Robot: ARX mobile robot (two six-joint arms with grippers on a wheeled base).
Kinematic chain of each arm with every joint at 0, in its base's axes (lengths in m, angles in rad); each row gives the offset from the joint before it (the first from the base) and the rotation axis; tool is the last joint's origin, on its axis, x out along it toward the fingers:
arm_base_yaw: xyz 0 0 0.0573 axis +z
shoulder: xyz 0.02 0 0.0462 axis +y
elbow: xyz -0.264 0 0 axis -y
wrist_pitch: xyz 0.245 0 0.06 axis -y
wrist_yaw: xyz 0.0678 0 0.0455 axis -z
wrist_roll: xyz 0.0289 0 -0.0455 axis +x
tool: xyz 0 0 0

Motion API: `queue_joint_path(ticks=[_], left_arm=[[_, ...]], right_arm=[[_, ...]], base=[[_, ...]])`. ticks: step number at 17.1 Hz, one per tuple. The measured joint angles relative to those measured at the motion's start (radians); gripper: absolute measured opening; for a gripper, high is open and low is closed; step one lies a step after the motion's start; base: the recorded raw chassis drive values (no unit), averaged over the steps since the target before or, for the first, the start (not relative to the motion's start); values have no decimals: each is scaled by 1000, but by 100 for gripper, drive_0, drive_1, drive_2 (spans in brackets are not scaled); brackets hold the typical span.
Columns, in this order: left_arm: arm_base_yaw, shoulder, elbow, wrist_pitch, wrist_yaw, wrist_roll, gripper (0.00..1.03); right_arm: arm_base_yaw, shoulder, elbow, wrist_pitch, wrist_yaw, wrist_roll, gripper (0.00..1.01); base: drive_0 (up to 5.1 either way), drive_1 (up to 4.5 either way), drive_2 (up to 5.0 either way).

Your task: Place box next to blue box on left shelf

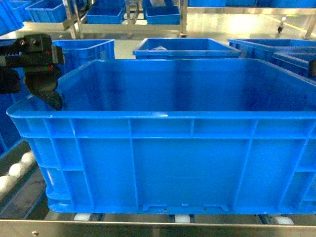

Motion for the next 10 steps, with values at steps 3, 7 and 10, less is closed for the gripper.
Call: queue_joint_path(ticks=[3,7,10], left_arm=[[18,-70,18,33,10,-10,100],[37,-175,44,51,10,-25,98],[41,-160,-36,236,0,29,86]], right_arm=[[2,-108,0,91,14,4,81],[8,-214,11,154,28,4,98],[-23,-227,-140,455,-141,-80,82]], base=[[0,0,0],[0,0,0],[0,0,0]])
